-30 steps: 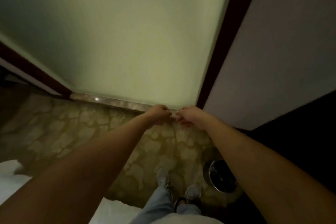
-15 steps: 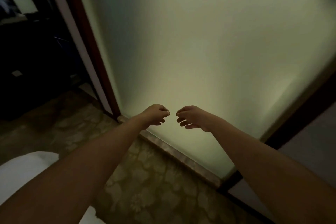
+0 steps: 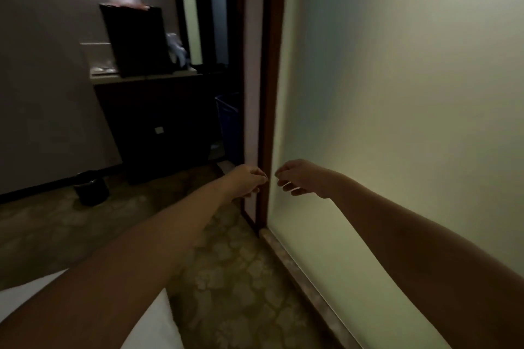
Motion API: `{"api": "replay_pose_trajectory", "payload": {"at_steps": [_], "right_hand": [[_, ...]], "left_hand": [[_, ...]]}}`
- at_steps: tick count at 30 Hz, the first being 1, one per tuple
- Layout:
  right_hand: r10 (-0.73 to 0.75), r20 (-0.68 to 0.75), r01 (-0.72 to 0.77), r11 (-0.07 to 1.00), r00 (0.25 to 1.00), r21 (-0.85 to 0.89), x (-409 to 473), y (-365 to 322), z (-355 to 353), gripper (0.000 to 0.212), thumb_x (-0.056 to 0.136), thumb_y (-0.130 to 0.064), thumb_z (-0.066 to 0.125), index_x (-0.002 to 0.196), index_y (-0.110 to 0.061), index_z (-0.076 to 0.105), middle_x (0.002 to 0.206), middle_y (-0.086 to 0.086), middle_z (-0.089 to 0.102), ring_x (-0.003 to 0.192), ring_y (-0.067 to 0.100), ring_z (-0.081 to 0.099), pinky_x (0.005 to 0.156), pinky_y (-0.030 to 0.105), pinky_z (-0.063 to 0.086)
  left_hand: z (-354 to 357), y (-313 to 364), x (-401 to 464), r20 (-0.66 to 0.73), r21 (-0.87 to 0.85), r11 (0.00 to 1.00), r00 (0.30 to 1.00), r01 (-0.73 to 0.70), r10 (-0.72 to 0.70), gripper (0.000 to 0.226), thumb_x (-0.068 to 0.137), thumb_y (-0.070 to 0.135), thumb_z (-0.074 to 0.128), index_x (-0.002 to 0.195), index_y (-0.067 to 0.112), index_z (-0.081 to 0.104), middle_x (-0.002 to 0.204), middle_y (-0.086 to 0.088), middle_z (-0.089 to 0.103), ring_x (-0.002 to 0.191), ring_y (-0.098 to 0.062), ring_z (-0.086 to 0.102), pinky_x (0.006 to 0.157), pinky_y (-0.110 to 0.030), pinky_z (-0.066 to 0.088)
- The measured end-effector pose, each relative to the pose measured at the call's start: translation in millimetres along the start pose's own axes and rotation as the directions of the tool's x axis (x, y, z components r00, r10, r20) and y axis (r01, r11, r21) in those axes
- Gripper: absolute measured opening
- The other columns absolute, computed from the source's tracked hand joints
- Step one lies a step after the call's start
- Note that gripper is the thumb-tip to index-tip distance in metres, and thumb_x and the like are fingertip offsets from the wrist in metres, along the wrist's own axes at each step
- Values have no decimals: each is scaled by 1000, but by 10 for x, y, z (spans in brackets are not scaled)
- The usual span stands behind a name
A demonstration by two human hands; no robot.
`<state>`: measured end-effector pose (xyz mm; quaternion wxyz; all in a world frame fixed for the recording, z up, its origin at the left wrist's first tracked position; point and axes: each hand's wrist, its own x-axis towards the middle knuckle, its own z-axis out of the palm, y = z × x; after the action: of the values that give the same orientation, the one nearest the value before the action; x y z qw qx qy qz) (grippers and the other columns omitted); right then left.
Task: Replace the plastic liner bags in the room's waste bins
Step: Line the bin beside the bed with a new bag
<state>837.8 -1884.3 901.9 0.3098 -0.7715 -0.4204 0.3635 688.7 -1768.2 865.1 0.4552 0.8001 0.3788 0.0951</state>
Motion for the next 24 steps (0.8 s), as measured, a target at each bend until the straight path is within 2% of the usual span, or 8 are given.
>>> {"api": "replay_pose_trajectory", "payload": {"at_steps": [3,8,12,20,22,24], "right_hand": [[-73,46,76,996,996,-54,417,-580,254,17,99,-24,56,111,-18,67,109,8,72,98,23,69,92,38,56],[-181,148,198,974,972,-110,1062,-1397,658,20,102,-24,53,115,-19,66,104,2,69,95,21,66,92,37,55],[-240,188,264,958,952,-115,1722,-1881,888,18,100,-26,55,114,-23,66,102,1,68,93,16,66,85,31,55],[-311,294,348,934,904,-81,3272,-2900,958,20,102,-24,52,117,-20,66,116,2,69,100,13,65,74,26,54],[-353,322,396,915,879,-77,3655,-3176,897,21,102,-24,52,117,-20,66,117,3,69,102,15,65,79,27,55],[-378,324,421,904,867,-73,4017,-3451,838,24,102,-22,52,121,-18,65,118,8,69,104,19,66,89,33,56]], "left_hand": [[-609,-144,20,-88,-48,998,995,39,-43,14,100,31,59,106,22,68,106,-7,70,101,-22,67,90,-39,57],[-1488,-314,165,-216,-89,995,974,51,-70,16,100,31,59,111,23,68,108,-1,68,99,-16,65,83,-29,55],[-2130,-525,458,-286,-60,996,955,70,-84,12,101,32,56,105,29,67,110,4,66,100,-13,64,83,-28,56],[-3455,-727,1473,-413,-25,992,902,125,-124,14,101,31,55,106,29,69,108,5,67,99,-11,65,76,-24,55],[-3748,-703,1787,-439,-18,990,888,143,-137,14,101,30,56,103,29,69,106,5,67,98,-11,65,75,-23,54],[-4033,-686,2100,-462,30,986,877,166,-134,13,101,29,56,101,31,68,104,6,67,97,-10,64,74,-23,53]]}}
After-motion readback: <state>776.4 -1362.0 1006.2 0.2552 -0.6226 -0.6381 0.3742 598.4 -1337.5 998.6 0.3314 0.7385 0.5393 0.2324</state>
